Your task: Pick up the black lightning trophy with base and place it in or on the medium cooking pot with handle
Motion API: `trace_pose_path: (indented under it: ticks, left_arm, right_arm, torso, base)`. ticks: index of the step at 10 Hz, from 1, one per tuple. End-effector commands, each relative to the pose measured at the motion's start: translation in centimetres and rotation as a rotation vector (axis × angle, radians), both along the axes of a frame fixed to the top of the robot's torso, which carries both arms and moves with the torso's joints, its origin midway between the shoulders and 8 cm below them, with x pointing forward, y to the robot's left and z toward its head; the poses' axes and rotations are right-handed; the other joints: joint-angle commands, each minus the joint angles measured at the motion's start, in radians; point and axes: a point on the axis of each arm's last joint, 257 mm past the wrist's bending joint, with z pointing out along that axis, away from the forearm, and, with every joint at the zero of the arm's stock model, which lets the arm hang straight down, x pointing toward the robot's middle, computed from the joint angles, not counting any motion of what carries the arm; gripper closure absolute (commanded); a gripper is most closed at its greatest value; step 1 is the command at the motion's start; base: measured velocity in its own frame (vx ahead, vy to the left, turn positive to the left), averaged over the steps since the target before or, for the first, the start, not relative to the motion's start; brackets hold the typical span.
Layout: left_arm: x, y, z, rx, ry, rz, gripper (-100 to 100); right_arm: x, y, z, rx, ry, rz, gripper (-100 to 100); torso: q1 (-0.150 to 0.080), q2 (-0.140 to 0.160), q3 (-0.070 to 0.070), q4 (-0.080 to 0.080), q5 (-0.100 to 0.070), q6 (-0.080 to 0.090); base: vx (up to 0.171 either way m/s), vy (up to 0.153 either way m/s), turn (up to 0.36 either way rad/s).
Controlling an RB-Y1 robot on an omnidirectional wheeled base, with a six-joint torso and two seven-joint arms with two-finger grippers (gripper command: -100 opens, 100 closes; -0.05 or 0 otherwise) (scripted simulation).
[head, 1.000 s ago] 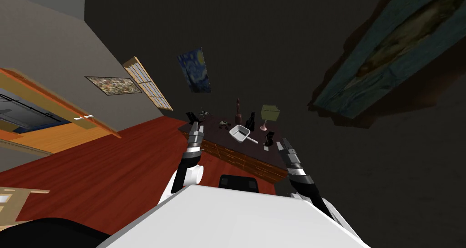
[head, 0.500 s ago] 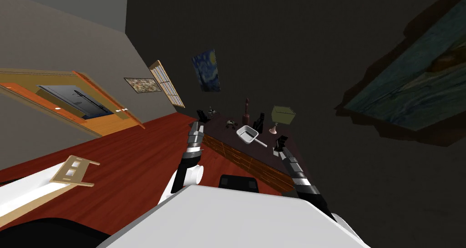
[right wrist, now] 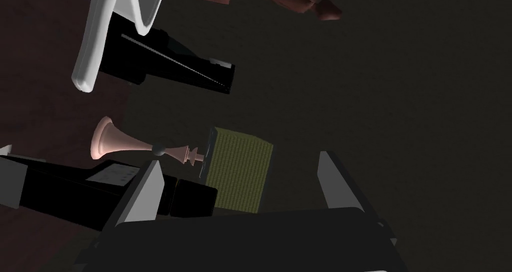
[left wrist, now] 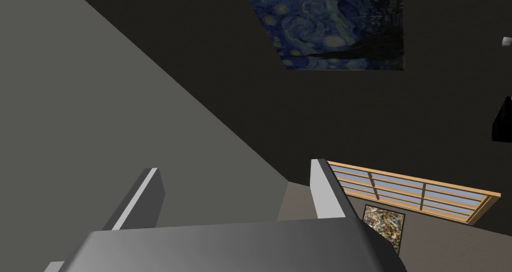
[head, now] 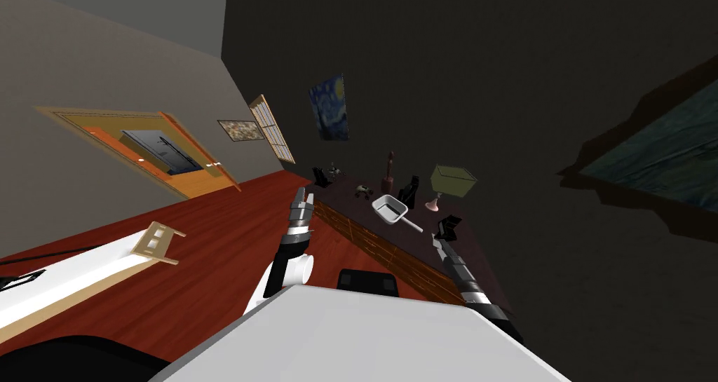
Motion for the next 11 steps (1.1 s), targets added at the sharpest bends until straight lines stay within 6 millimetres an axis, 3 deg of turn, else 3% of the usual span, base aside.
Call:
trace_pose_path:
  ticks: [1,4,6,7,9,11]
  left_arm:
    - [0.0,0.0,0.0,0.0,0.0,0.0,0]
    - [0.0,0.0,0.0,0.0,0.0,0.0,0]
    - [0.0,0.0,0.0,0.0,0.0,0.0,0]
    - [0.0,0.0,0.0,0.0,0.0,0.0,0]
    - [0.0,0.0,0.0,0.0,0.0,0.0,0]
    - [0.0,0.0,0.0,0.0,0.0,0.0,0]
  right_arm:
    - [-0.3,-0.7,-1.4,-0.004,0.028,-0.009,-100]
    - [-3.7,-3.6,-5.4,-0.045,0.152,-0.032,-100]
    - [-4.7,-4.4,-7.0,-0.047,0.191,-0.049,-100]
    - [-6.7,-5.9,-8.6,-0.068,0.25,-0.061,-100]
    - [-7.4,-6.4,-9.5,-0.069,0.273,-0.071,-100]
    - [-9.8,-8.2,-11.2,-0.092,0.342,-0.09,-100]
  torso:
    - [0.0,0.0,0.0,0.0,0.0,0.0]
    - [0.0,0.0,0.0,0.0,0.0,0.0]
    - [0.001,-0.001,0.0,0.0,0.0,0.0]
    - [-0.001,0.0,0.0,0.0,0.0,0.001]
    - [0.0,0.0,0.0,0.0,0.0,0.001]
    - [0.0,0.0,0.0,0.0,0.0,-0.001]
  base:
    - [0.005,0.02,-0.013]
    - [0.02,0.057,0.251]
    - [0.022,0.044,0.042]
    - [0.014,0.057,0.308]
    - [0.017,0.027,0.056]
    - [0.032,0.041,0.228]
